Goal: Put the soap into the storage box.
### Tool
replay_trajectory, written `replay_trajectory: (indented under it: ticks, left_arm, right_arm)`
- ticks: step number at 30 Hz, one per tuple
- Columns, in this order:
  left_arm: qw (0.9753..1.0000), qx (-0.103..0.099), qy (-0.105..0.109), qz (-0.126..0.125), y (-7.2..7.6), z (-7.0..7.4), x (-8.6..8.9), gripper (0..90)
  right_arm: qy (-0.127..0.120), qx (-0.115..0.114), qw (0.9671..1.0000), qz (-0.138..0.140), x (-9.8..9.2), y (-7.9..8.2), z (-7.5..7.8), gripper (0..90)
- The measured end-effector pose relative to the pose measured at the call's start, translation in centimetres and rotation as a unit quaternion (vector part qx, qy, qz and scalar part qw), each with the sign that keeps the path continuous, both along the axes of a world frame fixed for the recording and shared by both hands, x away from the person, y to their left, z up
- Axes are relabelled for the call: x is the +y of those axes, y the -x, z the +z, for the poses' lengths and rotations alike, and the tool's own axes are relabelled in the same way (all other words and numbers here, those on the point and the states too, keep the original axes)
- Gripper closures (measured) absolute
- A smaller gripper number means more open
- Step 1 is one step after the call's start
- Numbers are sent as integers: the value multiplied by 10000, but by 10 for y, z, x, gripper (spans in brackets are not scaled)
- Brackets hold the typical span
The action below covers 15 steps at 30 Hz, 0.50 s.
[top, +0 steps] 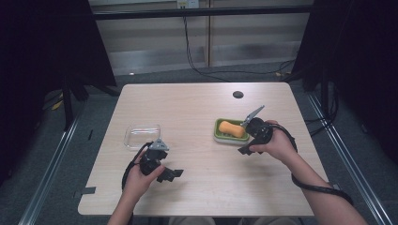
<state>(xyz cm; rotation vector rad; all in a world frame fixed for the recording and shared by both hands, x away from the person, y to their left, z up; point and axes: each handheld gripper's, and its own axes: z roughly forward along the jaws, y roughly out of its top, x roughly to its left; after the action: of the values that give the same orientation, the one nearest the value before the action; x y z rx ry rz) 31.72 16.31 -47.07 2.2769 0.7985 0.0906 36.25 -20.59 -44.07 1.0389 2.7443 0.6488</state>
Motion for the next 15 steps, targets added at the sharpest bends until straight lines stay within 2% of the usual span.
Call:
replay_trajectory:
  ticks: [12, 15]
  left_arm:
    - [9999, 57, -70, -94, 0, 0, 0, 38]
    - [9999, 40, -101, -125, -1, 0, 0, 38]
  right_arm:
    - [-165, -122, 9998, 53, -3, 21, -17, 115]
    - [-162, -218, 9996, 111, -2, 28, -24, 106]
